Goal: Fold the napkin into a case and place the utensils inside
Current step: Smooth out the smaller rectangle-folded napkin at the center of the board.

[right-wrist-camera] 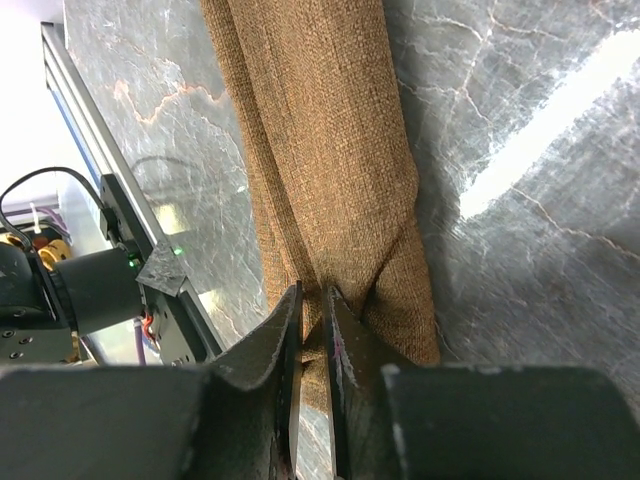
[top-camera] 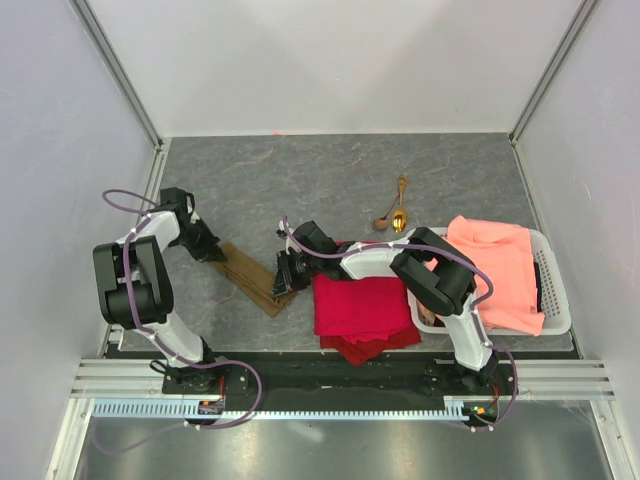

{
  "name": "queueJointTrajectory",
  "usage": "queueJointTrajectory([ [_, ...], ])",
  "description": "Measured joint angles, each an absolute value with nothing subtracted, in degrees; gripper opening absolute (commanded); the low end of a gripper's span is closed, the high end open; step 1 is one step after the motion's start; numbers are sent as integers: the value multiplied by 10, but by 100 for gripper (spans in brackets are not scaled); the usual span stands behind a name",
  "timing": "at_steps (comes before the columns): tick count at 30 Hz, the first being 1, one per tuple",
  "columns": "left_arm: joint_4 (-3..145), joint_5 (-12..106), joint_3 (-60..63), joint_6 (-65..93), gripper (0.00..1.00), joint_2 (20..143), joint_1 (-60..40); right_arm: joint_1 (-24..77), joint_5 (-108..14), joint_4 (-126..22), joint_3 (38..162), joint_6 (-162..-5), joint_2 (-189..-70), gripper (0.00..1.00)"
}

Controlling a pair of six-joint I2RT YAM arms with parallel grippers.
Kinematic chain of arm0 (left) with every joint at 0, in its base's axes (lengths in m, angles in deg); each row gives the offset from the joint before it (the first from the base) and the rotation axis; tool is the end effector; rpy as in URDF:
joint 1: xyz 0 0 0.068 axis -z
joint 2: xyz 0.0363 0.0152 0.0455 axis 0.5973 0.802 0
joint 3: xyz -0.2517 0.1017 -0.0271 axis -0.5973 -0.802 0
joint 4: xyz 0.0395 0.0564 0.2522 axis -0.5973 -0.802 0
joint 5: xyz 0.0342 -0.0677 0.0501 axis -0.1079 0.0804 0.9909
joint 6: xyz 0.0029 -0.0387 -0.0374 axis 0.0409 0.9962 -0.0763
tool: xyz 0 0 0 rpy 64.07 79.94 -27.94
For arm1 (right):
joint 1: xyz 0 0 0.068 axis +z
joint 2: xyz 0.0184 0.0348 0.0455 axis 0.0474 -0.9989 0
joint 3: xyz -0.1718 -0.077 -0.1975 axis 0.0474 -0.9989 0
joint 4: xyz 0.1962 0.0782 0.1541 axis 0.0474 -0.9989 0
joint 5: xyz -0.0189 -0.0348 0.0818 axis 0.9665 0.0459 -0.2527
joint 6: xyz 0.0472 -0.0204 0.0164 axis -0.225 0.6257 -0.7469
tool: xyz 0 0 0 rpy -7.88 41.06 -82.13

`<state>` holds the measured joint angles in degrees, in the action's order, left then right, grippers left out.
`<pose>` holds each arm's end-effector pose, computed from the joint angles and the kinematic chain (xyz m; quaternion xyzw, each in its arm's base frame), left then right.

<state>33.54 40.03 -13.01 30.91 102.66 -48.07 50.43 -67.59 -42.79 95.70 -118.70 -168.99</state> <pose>0.3043 0.0517 0.1639 -0.3156 0.9299 -0.1510 0.1137 0.2499 0.3616 0.1252 -0.1858 0.8679 0.4476 0.1095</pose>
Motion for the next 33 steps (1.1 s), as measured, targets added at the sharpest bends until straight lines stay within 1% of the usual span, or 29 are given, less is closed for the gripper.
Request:
queueJointTrajectory([
  [6,335,404,-130,306,7,1028,-482,505,-670,-454,968,-1179,-1670,20],
  [11,335,404,-130,306,7,1028,-482,511,-670,-441,978,-1183,-1663,20],
  [18,335,403,-130,304,7,1028,-482,515,-672,-392,905,-1202,-1666,18],
  [24,335,403,-130,304,7,1028,-482,514,-674,-390,906,-1201,-1665,20],
  [28,336,399,-130,303,7,1028,-482,514,-675,-423,945,-1192,-1665,22],
  [33,339,388,-130,300,7,1028,-482,514,-681,-431,1087,-1185,-1716,23],
])
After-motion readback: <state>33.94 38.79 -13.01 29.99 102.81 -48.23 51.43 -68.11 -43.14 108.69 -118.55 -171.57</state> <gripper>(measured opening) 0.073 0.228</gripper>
